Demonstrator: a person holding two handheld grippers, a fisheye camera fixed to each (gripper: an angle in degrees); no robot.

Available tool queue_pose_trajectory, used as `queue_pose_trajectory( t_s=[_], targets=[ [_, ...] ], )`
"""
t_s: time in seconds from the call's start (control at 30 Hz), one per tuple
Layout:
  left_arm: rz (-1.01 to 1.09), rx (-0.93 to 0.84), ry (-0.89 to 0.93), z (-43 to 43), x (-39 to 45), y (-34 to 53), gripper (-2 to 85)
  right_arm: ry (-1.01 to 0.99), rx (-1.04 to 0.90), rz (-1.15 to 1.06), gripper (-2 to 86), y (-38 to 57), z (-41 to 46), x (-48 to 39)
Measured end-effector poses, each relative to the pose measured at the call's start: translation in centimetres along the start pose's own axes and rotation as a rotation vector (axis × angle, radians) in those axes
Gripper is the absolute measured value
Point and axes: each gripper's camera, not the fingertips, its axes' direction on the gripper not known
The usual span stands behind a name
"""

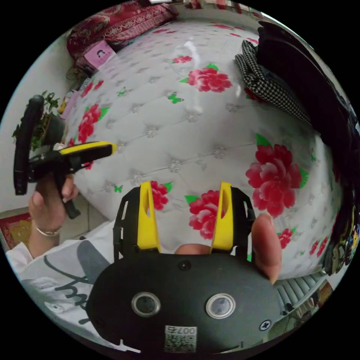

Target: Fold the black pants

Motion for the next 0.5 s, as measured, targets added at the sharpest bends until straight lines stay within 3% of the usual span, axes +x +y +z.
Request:
queue_pose_trajectory(
  t_s=[0.1,0.27,0.5],
  targets=[
    [0.02,0.077,-0.012,-1.7,1.6,2.0,-1.0,-0.128,0.056,0.024,20.3,0.7,-1.3,-1.3],
    [0.022,0.126,-0.021,-3.8,3.6,5.0,-1.0,0.055,0.049,0.156,20.0,2.1,-1.9,-3.7],
    [0.049,0.181,-0.047,-6.6,6.4,9.7,-1.0,0.103,0.072,0.188,19.8,4.6,-1.7,-7.3]
  ],
)
